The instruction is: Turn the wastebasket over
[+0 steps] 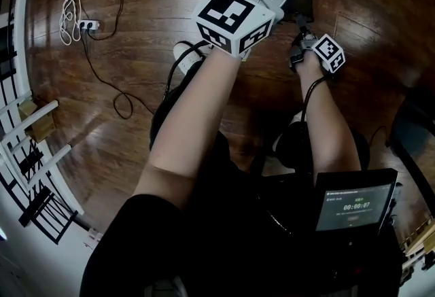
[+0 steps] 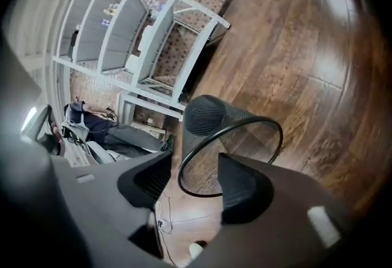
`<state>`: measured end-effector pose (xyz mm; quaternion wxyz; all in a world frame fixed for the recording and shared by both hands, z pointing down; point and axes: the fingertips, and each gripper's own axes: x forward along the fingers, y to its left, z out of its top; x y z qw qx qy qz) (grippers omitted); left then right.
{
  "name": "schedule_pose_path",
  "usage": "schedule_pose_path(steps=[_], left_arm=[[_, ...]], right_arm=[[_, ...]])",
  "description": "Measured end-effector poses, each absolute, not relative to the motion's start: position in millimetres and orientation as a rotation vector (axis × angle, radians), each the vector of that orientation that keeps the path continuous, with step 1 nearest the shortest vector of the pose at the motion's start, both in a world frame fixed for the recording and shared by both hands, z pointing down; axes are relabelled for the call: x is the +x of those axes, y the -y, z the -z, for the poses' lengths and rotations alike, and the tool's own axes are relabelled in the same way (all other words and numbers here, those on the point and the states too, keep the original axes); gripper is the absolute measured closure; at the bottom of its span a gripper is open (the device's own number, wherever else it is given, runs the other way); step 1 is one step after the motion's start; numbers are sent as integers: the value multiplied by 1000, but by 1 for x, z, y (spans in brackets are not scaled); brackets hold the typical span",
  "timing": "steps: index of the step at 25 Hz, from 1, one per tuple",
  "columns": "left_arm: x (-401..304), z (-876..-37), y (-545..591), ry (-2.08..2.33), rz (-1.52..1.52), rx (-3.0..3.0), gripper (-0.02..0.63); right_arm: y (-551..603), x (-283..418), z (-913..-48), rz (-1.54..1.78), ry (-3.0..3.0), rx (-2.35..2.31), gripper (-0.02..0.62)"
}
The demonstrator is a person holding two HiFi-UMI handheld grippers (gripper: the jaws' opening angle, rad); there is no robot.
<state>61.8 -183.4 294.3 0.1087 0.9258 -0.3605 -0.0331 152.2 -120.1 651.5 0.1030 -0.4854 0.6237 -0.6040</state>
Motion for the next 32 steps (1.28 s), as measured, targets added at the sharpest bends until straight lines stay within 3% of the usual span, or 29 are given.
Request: schedule_pose_path(steps=[15, 20, 22, 25, 32], left_arm=[[50, -288, 202, 1090, 125, 2702, 603], [37, -287, 208, 1122, 128, 2691, 603], [37, -285, 208, 1122, 142, 2685, 603], [40, -274, 210, 1112, 148, 2691, 603], [37, -280, 210, 1118, 148, 2691, 603]], right_arm=[[153, 149, -675, 1797, -1485, -1354, 347], [165, 140, -672, 1751, -1481, -1278, 419], [166, 142, -669, 1718, -1451, -1270, 513], [173, 145, -655, 1684, -1474, -1273, 563], [179, 135, -643, 1687, -1611, -1305, 587]])
